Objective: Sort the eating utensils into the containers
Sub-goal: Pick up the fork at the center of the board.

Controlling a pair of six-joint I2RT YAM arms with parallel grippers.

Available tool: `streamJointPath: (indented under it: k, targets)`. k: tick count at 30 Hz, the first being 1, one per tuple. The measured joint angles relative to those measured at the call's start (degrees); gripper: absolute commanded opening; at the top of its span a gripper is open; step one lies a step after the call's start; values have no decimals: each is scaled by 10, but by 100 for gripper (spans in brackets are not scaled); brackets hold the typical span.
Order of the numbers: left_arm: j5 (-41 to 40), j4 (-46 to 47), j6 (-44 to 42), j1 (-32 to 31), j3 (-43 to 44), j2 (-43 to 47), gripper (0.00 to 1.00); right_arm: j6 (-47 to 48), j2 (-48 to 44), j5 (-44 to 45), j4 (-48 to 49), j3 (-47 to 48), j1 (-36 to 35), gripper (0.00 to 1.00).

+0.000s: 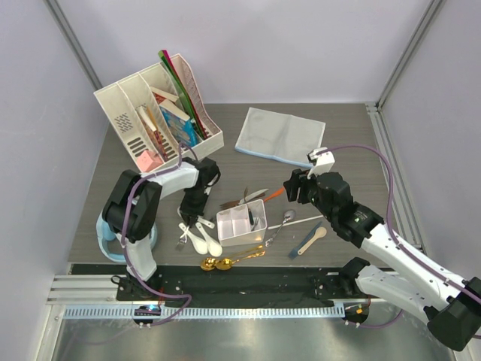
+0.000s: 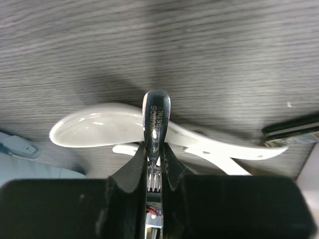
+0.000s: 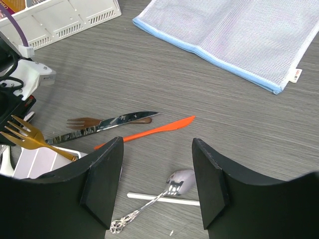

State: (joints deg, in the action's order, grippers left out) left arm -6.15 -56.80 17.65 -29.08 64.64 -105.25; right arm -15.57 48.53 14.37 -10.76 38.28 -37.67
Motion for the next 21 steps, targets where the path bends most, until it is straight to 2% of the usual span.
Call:
streamJointPath:
  k: [7, 15, 21]
  targets:
    - [-44, -9, 5, 0, 1, 4, 0, -6, 5, -2, 0, 0, 3, 63]
    - [-114, -47, 19, -14, 33, 35, 0, -13, 26, -1, -1, 0, 7, 63]
    - [-117, -61, 26, -30, 68, 69, 0, -24, 32, 13, -5, 0, 11, 63]
